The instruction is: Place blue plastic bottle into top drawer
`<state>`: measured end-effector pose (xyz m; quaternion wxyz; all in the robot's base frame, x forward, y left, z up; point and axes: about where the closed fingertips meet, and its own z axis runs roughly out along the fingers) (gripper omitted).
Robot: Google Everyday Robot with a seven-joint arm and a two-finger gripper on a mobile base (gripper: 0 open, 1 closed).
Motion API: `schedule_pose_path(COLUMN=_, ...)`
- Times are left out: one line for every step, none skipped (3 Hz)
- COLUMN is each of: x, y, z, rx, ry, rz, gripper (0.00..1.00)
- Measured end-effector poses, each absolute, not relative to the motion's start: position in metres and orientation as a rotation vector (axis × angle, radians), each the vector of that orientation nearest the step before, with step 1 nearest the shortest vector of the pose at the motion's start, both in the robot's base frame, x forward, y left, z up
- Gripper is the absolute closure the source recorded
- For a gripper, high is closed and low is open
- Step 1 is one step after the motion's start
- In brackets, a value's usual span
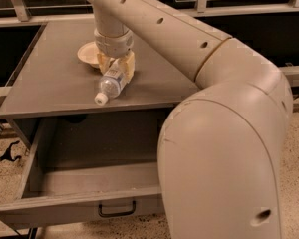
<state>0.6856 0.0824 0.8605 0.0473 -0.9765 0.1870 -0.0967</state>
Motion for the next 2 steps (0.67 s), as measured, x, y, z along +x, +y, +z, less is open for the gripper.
schedule_pose_path(x=0.6856, y=0.0824, z=0.8604, rx=-2.979, ry=0.570, rz=-0.295, gripper=0.81)
schedule_pose_path(x=0.6856, y=0.0824, z=0.8604, rx=-2.979, ry=0.570, rz=-0.295, gripper=1.00)
